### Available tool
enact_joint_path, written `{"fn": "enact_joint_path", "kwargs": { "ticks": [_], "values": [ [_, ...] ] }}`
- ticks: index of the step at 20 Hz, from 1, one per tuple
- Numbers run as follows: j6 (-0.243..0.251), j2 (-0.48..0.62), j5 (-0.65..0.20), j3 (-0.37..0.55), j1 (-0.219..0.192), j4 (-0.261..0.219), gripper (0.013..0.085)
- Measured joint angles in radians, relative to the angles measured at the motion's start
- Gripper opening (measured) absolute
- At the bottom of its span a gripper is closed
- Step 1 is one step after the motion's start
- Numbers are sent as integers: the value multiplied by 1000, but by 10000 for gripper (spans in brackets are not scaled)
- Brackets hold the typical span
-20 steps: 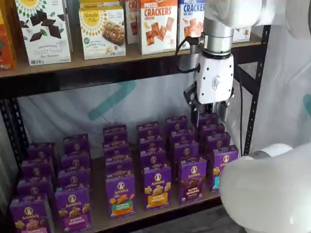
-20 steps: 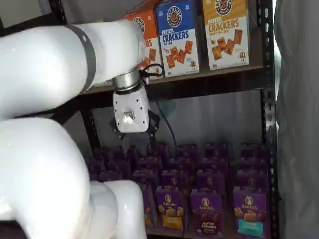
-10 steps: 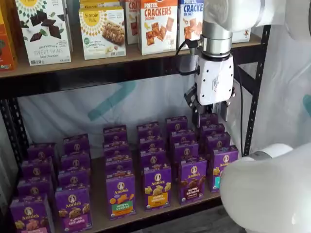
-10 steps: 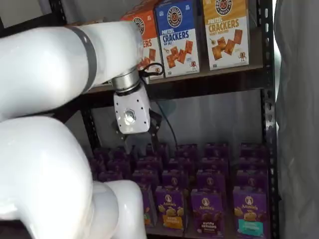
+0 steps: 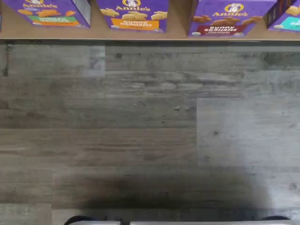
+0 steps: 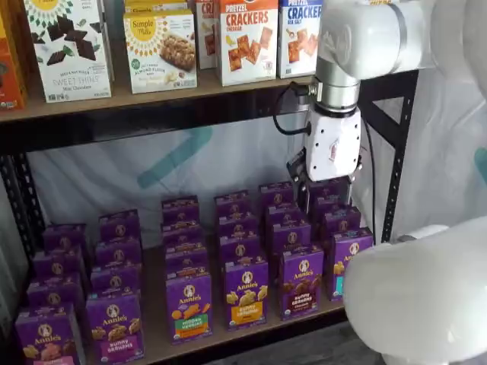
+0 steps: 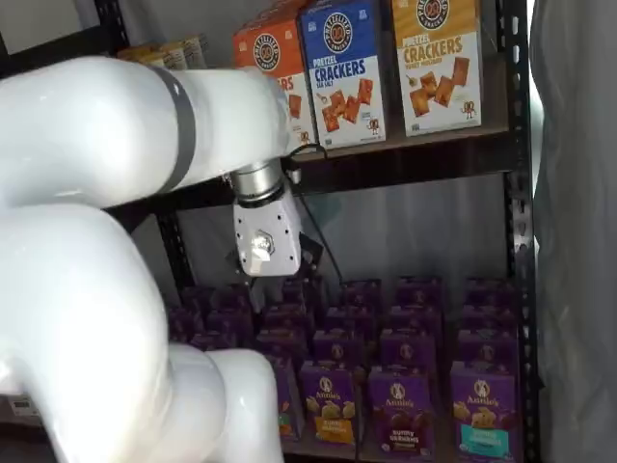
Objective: Pick up the purple box with a brown patch in the center, on the bottom shelf, the fifth box from the left
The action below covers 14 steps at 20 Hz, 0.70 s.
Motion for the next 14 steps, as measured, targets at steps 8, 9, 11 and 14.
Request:
{"fn": "enact_joint_path", "kwargs": {
  "ticks": [8,9,11,14],
  "values": [
    [-46,138,-188,61,-44,1,850],
    [-47,155,-217,69,-47,-3,850],
    [-58,194,-268,78,-56,0,850],
    [-74,262,-335,85,-66,7,850]
  ]
}}
